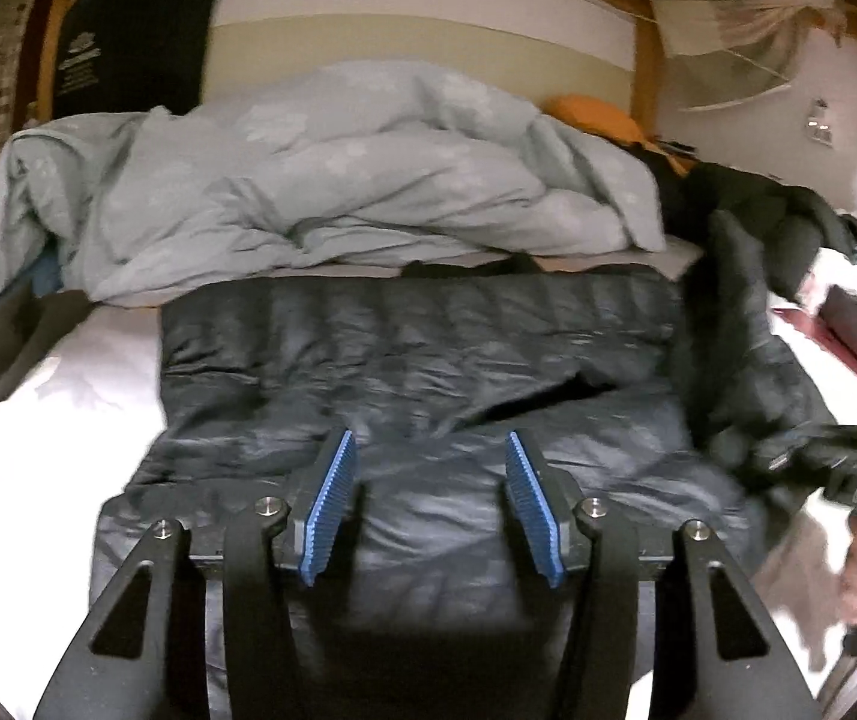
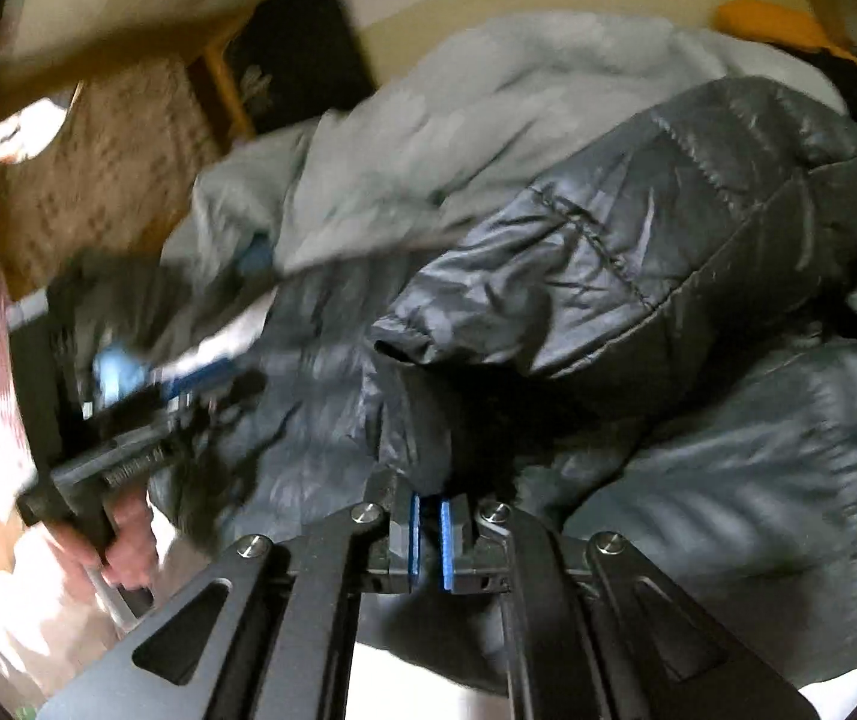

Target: Fold large clothes

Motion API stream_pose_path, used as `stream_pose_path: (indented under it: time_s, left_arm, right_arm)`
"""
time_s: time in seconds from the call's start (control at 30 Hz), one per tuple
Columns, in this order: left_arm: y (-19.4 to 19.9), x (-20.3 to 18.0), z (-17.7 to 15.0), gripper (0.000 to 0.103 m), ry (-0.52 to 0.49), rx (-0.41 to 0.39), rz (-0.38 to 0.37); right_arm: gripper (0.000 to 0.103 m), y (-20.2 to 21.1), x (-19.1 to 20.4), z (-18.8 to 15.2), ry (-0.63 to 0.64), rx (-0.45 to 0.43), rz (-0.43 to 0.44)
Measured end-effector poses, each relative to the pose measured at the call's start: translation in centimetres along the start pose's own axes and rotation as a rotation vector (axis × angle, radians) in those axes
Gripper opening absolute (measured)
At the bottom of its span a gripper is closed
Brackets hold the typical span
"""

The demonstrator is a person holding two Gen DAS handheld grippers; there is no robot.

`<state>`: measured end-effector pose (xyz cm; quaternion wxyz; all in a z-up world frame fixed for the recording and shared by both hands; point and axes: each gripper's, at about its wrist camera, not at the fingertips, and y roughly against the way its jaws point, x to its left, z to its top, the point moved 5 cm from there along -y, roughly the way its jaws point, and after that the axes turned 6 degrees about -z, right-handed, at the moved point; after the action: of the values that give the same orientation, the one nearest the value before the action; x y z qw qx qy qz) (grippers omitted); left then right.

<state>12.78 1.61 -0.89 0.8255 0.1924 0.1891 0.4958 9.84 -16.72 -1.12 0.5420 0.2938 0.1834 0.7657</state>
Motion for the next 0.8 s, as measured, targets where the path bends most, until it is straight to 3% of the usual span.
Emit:
stream_pose_path:
  time_s: [0.13, 0.2, 0.27, 0.43, 0.53, 0.57, 0.6, 0.7, 0.8]
  left_arm:
    - [0.4, -1.7, -0.3, 0.051, -0.070, -0.028, -0.031]
    - [0.0, -1.9, -0.6, 0.051, -0.096, -0.023, -0.013]
    - [-0.4, -2.2, -0.7, 0.051, -0.089, -0.016, -0.028]
    - [0.5, -4.1, -1.0, 0.052, -0.143, -0.048, -0.084]
    - [1.2, -5.9, -0.9, 0.059, -0.146, -0.058, -0.125]
    - [1.2, -6.5, -0.6, 0.070, -0.132, -0.060, -0.149]
    - [1.1, -7.2, -0.3, 0.074, -0.115, -0.060, -0.170]
    - [-0.3, -9.2, 0.6, 0.075, -0.092, -0.033, -0.209]
    - [-1.5, -10.9, 1.2, 0.075, -0.075, -0.021, -0.257]
  right_arm:
    - [0.022, 0.2, 0.4, 0.0, -0.009, 0.003, 0.022]
    - [0.056, 1.3, 0.1, 0.1, -0.024, -0.033, 0.031]
    - [0.073, 2.6, -0.3, 0.8, -0.020, -0.087, -0.004]
    - [0.073, 6.2, -2.6, 2.2, -0.090, -0.169, -0.018]
    - [0.073, 8.9, -4.6, 3.5, -0.173, -0.252, -0.054]
    - [0.073, 9.8, -5.3, 3.8, -0.189, -0.282, -0.080]
    - [0.073, 10.8, -6.2, 4.1, -0.198, -0.311, -0.121]
    - [0.073, 13.6, -9.4, 4.4, -0.226, -0.375, -0.294]
    - [0.073, 15.9, -13.0, 4.3, -0.321, -0.404, -0.373]
